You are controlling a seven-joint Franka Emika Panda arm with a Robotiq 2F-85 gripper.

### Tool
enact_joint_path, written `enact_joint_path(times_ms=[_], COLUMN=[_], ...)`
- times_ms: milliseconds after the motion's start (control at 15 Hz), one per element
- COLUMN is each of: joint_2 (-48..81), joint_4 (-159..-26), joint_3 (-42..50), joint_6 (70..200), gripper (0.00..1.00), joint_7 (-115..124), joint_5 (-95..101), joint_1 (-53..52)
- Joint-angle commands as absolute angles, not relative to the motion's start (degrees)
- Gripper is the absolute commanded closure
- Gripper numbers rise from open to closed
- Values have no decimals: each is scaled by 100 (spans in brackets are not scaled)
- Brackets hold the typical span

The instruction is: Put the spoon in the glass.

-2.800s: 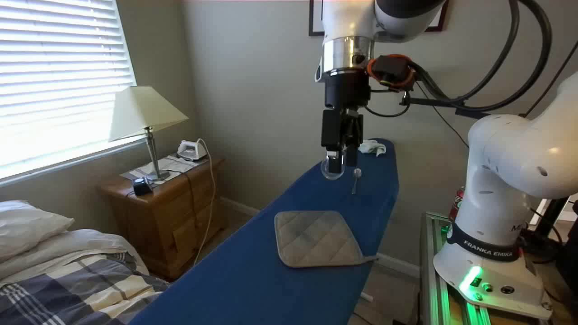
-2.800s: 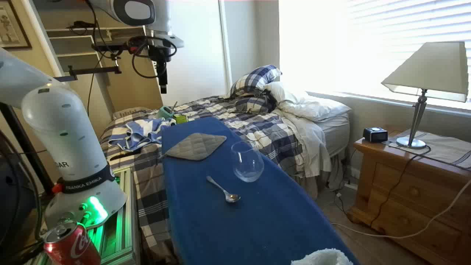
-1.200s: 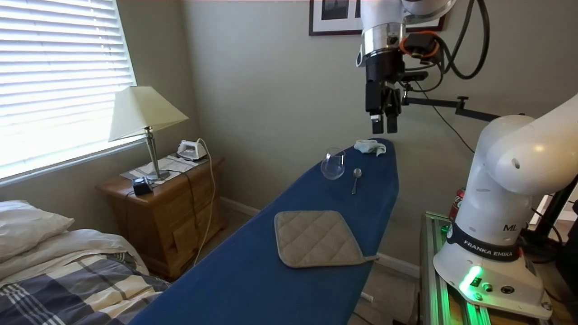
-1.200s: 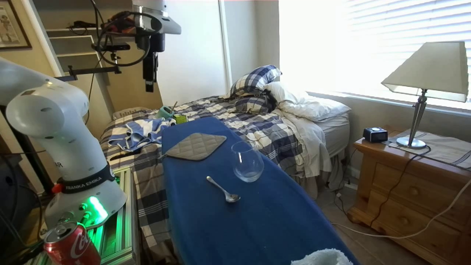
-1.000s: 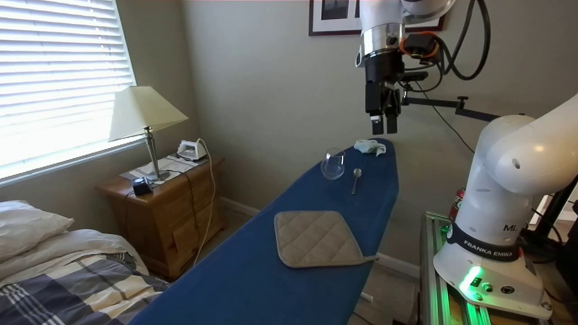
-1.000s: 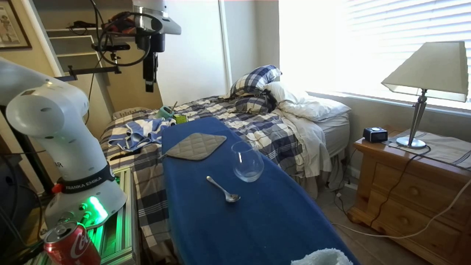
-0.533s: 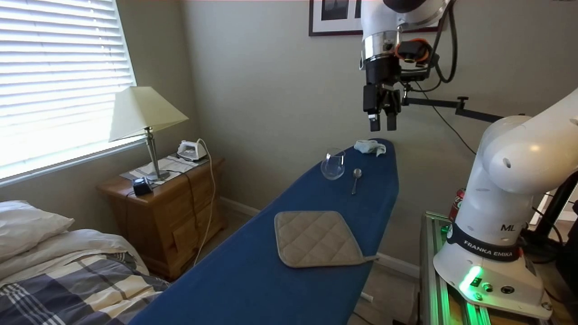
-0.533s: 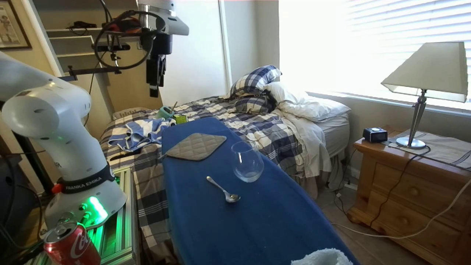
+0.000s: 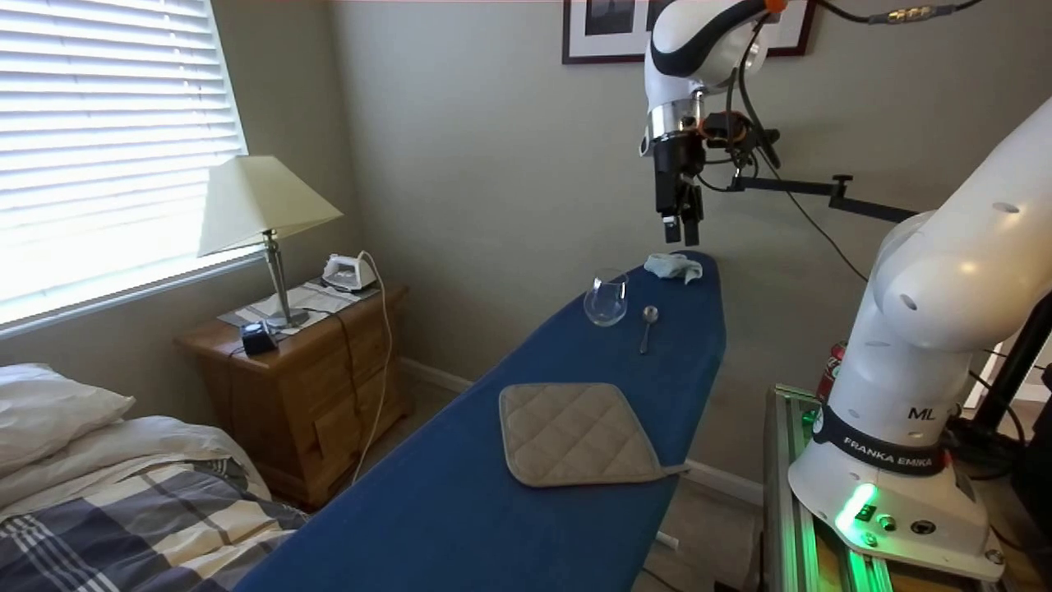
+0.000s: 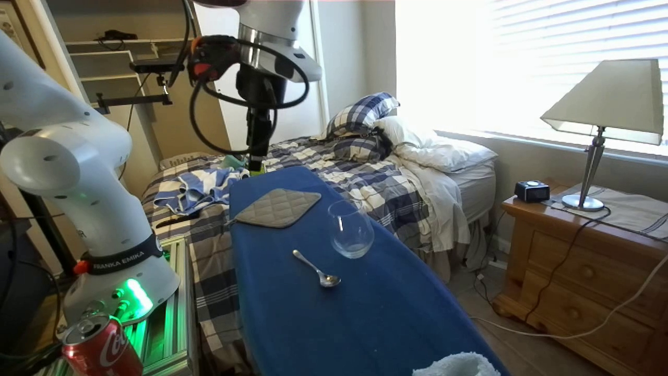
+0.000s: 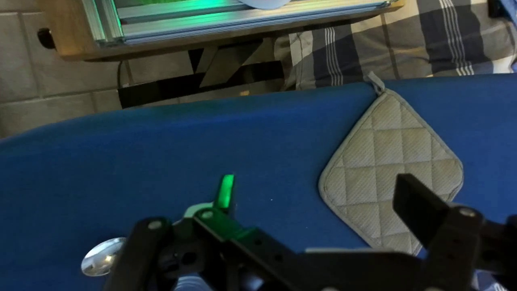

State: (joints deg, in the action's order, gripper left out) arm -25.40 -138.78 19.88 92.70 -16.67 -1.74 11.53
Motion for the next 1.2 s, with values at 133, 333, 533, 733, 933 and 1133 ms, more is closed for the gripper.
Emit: enact_joint_path(times_ms=[133, 333, 533, 733, 933, 1133], joint_2=[-1363, -1447, -1261, -771, -392, -50], joint_4=[-12979, -13114, -12970, -12771, -12759, -12733], joint_3=[2360, 2283, 2315, 2506, 2651, 2672], joint_6=[9179, 9261, 9259, 9506, 10001, 10404], gripper=[0, 0, 0, 0, 0, 0], joint_7=[-2842, -2733, -2816, -3135, -3679, -4241], joint_5=[-90, -192, -191, -159, -194, -183], joint_1=[1286, 1370, 1414, 1536, 1727, 1942])
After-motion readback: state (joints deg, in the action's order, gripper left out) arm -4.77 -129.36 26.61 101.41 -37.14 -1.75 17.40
